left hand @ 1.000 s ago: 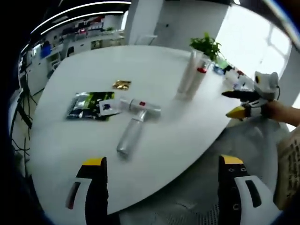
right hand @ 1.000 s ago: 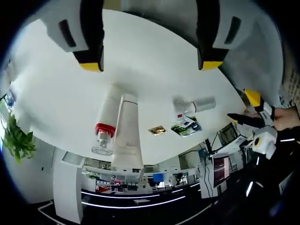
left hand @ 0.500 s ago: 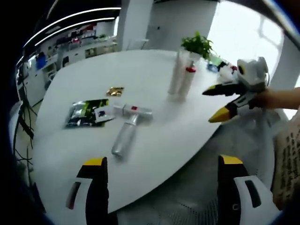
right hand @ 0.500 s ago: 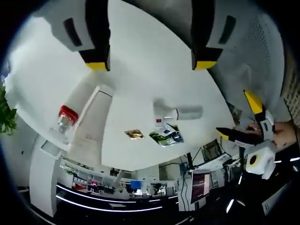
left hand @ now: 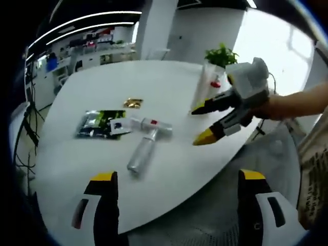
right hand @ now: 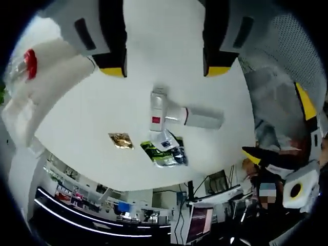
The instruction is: Arrange the skincare products in the storage area until every visible bottle or jar stands upright without overlapping.
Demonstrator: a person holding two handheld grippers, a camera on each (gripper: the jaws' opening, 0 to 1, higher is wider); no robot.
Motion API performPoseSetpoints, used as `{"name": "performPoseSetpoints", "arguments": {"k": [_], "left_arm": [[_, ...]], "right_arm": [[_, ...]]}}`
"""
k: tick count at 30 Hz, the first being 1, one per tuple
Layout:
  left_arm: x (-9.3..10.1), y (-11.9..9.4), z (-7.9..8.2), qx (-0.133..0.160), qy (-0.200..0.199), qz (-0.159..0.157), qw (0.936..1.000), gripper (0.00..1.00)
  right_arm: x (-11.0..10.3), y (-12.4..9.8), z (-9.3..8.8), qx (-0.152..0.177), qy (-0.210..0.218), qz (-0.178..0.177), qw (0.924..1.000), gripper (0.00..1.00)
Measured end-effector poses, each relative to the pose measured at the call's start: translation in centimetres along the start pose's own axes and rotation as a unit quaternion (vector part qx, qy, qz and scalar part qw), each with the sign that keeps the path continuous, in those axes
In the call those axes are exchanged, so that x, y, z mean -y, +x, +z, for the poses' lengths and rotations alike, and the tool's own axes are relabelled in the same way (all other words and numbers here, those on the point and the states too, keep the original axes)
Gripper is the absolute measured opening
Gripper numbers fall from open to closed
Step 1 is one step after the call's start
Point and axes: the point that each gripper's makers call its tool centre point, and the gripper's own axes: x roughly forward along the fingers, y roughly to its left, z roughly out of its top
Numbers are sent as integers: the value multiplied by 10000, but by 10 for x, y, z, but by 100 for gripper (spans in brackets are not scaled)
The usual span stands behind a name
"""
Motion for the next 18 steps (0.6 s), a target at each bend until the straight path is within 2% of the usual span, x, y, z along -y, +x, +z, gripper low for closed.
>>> {"name": "performPoseSetpoints", "arguments": {"k": [8, 18], "left_arm": [[-4, -2, 7, 259, -263, -25, 9993, 94], [-5, -3, 11, 386, -316, -33, 9987, 93]], "right_arm": [[6, 32, 18, -50, -192, 80, 9998, 53], [11, 59, 27, -40, -287, 175, 9994, 47]]}}
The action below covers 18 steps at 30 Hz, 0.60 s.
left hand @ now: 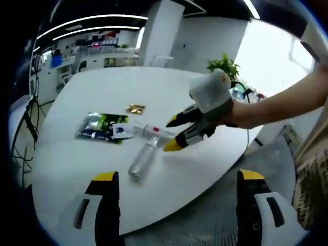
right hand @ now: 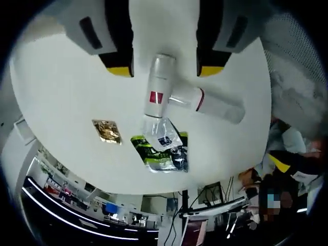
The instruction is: Arrange the skincare products in the storage area until every visible bottle or jar stands upright without overlapping.
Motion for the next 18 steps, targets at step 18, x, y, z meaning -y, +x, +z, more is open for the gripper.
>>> {"name": "performPoseSetpoints", "arguments": {"k": [18], "left_arm": [[-8, -3, 5, 243, -290, 107, 9992, 89]], "right_arm": [[8, 14, 10, 166, 103, 32, 9998, 20]]}}
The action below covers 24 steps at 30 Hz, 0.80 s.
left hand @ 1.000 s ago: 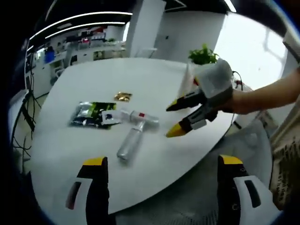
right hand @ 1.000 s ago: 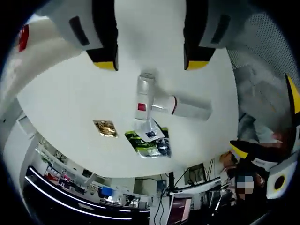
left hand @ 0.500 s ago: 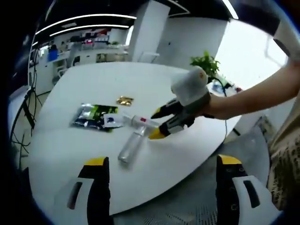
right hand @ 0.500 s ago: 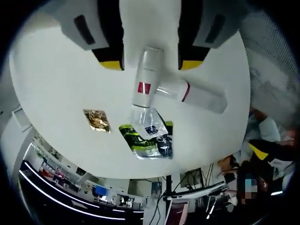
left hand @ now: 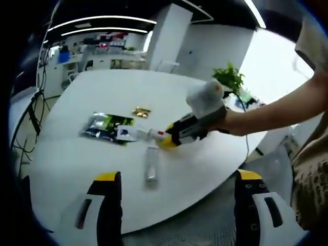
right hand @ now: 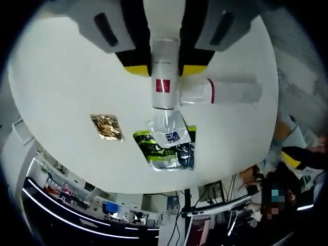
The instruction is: Arrange the skincare products in the storage area until every visible bottle or jar stands upright without overlapping.
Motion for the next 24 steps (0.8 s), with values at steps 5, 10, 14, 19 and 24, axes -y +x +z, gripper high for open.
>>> {"name": "performPoseSetpoints", "arguments": {"k": [5, 10, 14, 19, 24], "left_arm": [[0, 0, 0, -32, 13, 25, 10000, 88], [0, 1, -1, -52, -31, 16, 10000, 89], [-1, 0, -1, -53, -71, 4, 10000, 88], [-1, 0, -2, -84, -104, 1, 9999, 88], [-2, 2, -6, -202, -58, 43, 9998, 88]], "right_arm": [[2, 0, 2, 34, -106, -95, 9999, 20], [4, -1, 2, 8, -13, -160, 9999, 20], [-3, -5, 3, 51, 472, 7, 9989, 19], [-6, -22, 11, 342, 967, 76, 9947, 19], [-9, -35, 12, 460, 1064, 134, 9932, 19]]}}
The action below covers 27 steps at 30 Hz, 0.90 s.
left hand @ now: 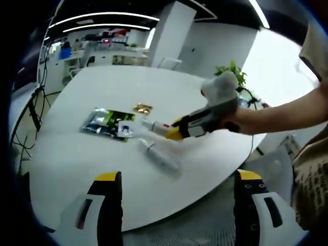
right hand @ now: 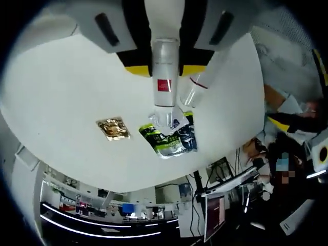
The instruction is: Arrange the skincare products in the storage area until every visible bottle or jar stands upright without overlapping.
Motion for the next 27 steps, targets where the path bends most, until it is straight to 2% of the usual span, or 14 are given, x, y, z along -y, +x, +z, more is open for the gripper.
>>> {"name": "performPoseSetpoints", "arguments": {"k": [4, 9, 13, 18, 27], "left_arm": [[0, 0, -1, -39, 24, 9, 10000, 88], [-4, -4, 6, 202, -328, -11, 9993, 88], [-5, -4, 8, 272, -442, -35, 9986, 88], [0, -4, 6, 197, -487, -149, 9985, 88], [7, -1, 6, 19, -426, -147, 9990, 89]], "right_arm": [[-5, -10, 5, 205, 220, 121, 9995, 19], [-9, -19, 6, 349, 335, 176, 9987, 19], [-14, -28, 6, 456, 439, 221, 9977, 19], [-20, -45, 11, 750, 626, 244, 9949, 19], [-32, -76, 14, 1151, 877, 312, 9890, 19]]}}
